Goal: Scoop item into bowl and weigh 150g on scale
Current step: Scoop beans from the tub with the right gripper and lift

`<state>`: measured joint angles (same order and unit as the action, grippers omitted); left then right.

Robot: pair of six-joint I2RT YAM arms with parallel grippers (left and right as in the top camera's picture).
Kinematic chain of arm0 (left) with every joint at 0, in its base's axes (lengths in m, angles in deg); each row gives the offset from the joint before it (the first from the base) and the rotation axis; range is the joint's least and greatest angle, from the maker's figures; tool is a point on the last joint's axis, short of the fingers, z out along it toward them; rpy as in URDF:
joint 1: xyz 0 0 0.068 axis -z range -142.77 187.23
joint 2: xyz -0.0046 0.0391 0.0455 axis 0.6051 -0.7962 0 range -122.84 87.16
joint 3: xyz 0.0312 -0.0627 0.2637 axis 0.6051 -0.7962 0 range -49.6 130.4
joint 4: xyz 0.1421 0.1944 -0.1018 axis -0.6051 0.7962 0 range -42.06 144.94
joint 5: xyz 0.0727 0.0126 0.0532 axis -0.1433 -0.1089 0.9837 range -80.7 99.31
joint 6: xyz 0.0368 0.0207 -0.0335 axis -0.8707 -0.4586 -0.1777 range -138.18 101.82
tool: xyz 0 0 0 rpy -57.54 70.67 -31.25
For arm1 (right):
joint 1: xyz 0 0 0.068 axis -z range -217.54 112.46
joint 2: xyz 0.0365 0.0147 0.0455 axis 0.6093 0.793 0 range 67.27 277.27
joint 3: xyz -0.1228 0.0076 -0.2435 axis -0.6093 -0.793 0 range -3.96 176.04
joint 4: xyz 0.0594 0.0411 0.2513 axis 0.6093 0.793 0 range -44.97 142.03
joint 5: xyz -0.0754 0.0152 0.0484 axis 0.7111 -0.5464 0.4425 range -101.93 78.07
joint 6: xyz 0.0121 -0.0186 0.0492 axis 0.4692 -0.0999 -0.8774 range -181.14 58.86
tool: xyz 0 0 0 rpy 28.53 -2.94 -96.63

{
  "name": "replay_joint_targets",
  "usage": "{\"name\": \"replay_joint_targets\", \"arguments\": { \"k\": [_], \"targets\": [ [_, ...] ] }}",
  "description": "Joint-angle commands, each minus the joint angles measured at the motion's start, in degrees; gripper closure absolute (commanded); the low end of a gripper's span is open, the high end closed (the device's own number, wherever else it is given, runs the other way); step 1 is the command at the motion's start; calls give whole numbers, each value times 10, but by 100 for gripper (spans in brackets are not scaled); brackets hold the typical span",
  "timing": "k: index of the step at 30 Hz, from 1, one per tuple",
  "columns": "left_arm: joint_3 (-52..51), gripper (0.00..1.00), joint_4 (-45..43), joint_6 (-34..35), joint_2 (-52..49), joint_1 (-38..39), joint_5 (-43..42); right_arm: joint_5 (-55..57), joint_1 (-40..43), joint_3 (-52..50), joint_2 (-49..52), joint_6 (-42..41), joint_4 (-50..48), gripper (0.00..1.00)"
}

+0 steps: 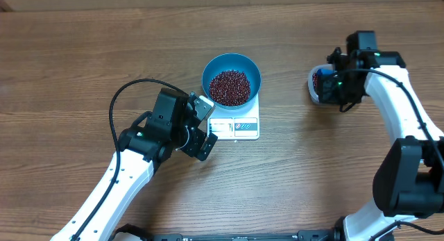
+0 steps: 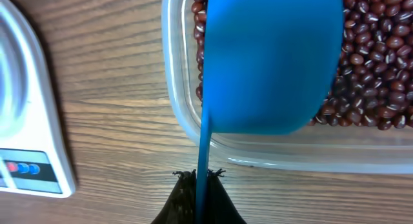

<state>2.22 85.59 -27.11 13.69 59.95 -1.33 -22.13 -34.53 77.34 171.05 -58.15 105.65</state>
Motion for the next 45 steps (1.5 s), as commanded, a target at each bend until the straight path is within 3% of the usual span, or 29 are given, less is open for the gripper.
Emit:
{"name": "replay_joint_targets", "arguments": {
  "k": [1, 12, 19, 29, 36, 45],
  "targets": [
    [14, 0, -2, 8, 0, -2, 3, -98, 34, -2, 7, 5, -7, 96],
    [14, 0, -2, 8, 0, -2, 3, -260, 153, -2, 7, 5, -13, 96],
    [14, 0, -2, 8, 0, -2, 3, -290, 204, -2, 7, 5, 6, 96],
    [14, 0, -2, 8, 0, -2, 3, -379, 239, -2, 7, 6, 6, 96],
    [14, 0, -2, 8, 0, -2, 3, -470, 276, -2, 7, 63, 40, 96],
    [14, 0, -2, 8, 0, -2, 3, -486, 265, -2, 1, 106, 68, 96]
  ]
}}
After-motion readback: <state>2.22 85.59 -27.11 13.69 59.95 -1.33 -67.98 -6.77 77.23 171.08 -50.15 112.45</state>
